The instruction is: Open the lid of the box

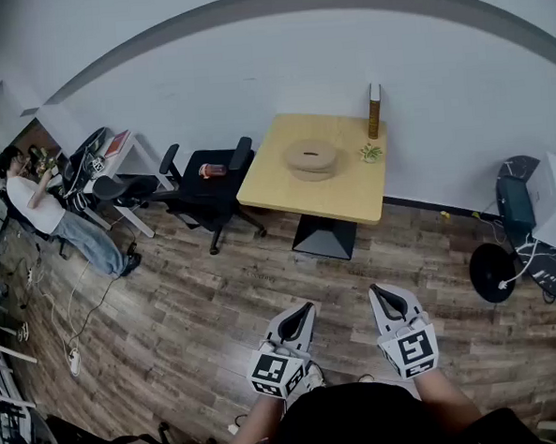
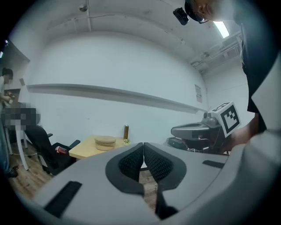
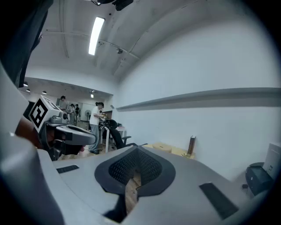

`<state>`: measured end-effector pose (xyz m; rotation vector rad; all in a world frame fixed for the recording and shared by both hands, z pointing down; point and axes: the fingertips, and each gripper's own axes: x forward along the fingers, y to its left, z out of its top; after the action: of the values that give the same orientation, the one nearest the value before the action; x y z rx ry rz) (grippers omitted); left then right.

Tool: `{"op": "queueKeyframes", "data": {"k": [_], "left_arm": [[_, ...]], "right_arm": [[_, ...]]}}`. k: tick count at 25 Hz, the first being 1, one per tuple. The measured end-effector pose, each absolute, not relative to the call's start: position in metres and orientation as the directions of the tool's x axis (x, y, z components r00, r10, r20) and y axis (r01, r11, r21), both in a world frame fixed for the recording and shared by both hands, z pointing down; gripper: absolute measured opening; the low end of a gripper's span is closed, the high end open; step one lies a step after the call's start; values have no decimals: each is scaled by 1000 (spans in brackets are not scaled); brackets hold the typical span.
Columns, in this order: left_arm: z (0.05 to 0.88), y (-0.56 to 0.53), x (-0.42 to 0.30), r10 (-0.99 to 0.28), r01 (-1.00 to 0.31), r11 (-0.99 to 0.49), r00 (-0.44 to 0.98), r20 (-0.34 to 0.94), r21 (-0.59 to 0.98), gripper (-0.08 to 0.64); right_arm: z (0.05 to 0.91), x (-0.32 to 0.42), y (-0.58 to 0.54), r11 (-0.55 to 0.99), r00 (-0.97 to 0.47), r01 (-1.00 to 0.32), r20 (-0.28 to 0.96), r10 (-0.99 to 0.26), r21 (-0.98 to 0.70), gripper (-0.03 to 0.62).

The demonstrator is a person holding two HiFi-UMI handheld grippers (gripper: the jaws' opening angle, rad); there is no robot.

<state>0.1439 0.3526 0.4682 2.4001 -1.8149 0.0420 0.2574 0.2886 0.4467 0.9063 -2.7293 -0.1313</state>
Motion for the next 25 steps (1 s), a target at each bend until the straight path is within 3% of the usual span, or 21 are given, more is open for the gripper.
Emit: {"op": "queueKeyframes", "data": {"k": [18,25], "left_arm": [[471,355,87,-953,-960,-270,277,124,70,18],[469,355,49,-946,-948,-306,313,86,84,19]], "right_arm": [[435,201,287,788,-781,-600,116,-614,136,18],[456,165,280,780,-751,-611,211,-626,140,20]]}}
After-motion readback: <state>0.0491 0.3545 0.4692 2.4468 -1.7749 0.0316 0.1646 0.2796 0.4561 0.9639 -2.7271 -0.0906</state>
